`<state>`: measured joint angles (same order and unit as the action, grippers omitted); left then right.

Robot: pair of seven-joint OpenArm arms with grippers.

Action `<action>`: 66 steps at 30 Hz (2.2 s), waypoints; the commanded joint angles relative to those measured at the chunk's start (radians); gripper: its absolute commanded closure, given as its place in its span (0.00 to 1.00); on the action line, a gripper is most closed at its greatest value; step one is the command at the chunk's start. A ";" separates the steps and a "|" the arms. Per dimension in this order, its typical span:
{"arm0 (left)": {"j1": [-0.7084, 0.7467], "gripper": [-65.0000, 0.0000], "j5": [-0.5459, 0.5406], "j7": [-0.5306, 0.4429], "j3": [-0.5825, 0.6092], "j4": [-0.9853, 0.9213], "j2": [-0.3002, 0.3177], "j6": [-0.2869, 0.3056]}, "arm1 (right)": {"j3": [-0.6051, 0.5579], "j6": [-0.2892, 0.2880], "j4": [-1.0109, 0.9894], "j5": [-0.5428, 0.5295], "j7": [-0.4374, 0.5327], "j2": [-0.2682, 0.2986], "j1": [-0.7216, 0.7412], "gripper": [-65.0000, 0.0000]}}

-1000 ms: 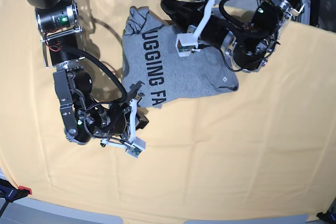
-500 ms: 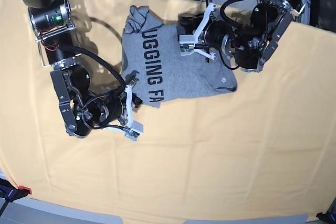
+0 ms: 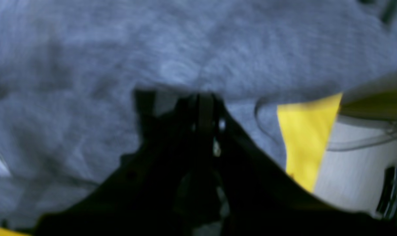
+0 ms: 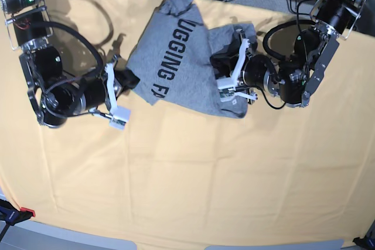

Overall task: Layout the t-shirt on the table in an organized manner, then fold the t-shirt properly
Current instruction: 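Release the shirt with both grippers and pull them apart, then push the shirt's hem edge with the left gripper to square it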

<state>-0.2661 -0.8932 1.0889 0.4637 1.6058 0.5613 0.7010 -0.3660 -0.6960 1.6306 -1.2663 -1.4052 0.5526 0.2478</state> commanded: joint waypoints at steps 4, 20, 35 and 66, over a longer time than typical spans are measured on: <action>-0.092 1.00 0.053 0.006 -0.008 -0.092 0.007 -0.003 | 0.011 -0.002 0.160 -0.014 0.009 0.052 -0.069 1.00; -0.258 1.00 -0.590 0.307 -0.286 0.054 0.104 -0.003 | 0.156 0.099 0.201 0.349 0.182 0.048 -0.182 1.00; -0.113 1.00 -0.590 0.307 -0.544 0.025 0.103 -0.003 | 0.157 -0.002 0.253 -0.145 0.009 0.038 -0.352 1.00; 0.388 1.00 -0.559 0.307 -0.838 0.042 0.055 -0.138 | 0.406 -0.002 0.349 0.089 0.111 0.020 -0.336 1.00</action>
<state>0.1322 -1.4265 1.4094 -0.3660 1.6318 0.5972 0.5606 0.0307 -0.6930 1.9636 -1.1595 -1.3121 0.5575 -0.1020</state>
